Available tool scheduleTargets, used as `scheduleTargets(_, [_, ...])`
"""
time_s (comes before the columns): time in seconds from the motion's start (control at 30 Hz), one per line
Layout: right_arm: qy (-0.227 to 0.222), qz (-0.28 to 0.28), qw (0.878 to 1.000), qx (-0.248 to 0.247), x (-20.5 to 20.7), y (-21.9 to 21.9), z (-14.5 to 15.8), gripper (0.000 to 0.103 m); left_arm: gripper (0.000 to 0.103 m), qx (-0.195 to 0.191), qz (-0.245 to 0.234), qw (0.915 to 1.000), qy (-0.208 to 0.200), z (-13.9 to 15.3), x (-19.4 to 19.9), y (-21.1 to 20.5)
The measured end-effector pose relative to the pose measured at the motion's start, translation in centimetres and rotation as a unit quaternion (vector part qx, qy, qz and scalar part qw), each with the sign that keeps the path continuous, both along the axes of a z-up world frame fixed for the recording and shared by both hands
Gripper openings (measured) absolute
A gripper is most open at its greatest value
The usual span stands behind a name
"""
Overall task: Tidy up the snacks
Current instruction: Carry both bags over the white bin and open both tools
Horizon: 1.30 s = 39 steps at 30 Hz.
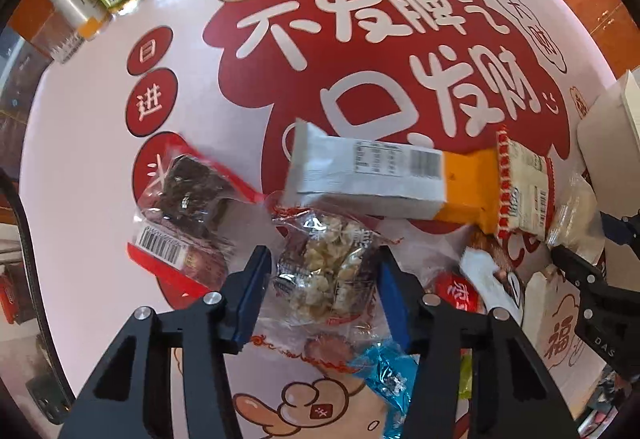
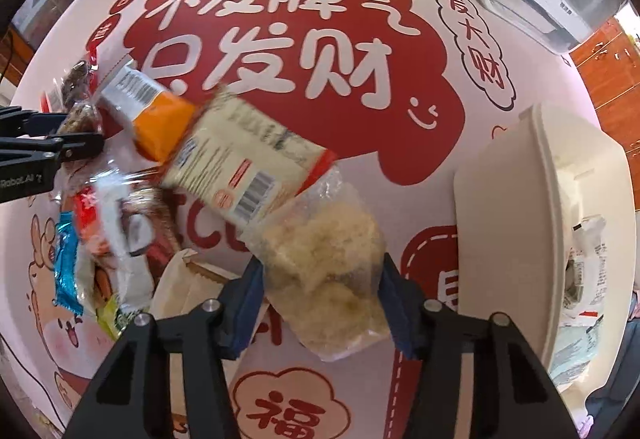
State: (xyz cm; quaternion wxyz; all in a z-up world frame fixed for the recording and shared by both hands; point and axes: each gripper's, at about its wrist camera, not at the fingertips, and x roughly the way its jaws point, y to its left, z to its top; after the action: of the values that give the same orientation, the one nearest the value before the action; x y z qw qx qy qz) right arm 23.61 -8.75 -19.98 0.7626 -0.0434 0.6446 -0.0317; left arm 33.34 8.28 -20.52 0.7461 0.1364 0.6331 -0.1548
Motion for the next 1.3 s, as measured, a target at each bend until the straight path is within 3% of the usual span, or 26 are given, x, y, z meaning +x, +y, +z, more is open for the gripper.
scheduleTargets(0.03, [-0.003, 0.0, 1.0, 0.002, -0.2, 0.1, 0.2, 0.048, 0.051, 0.003, -0.002, 1.0, -0.009, 0.5, -0.5, -0.1])
scheduleTargets(0.17, [-0.019, -0.003, 1.0, 0.022, -1.3, 0.6, 2.2, 0.047, 0.05, -0.009, 0.003, 0.9992, -0.04, 3.4, -1.8, -0.3])
scheduleTargets(0.37, [-0.072, -0.002, 0.996, 0.049, -4.6, 1.0, 7.4, 0.047, 0.05, -0.049, -0.014, 0.9926, -0.111, 10.8, -5.6, -0.5])
scheduleTargets(0.53, [-0.134, -0.006, 0.987, 0.085, -8.9, 1.0, 12.6, 0.047, 0.05, -0.092, -0.045, 0.984, -0.146, 16.4, -10.1, -2.2])
scheduleTargets(0.8, [-0.212, -0.03, 0.971, 0.109, -13.7, -2.4, 18.9, 0.047, 0.051, -0.147, -0.057, 0.9708, -0.18, 22.4, -15.3, -6.1])
scheduleTargets(1.07, [-0.294, -0.046, 0.947, 0.119, -16.9, -11.0, 24.8, 0.047, 0.051, -0.176, -0.021, 0.963, -0.203, 25.8, -18.8, -14.0])
scheduleTargets(1.3, [-0.307, -0.025, 0.944, 0.12, -18.4, -19.4, 25.3, 0.047, 0.051, -0.164, 0.036, 0.9666, -0.193, 24.8, -18.9, -23.7])
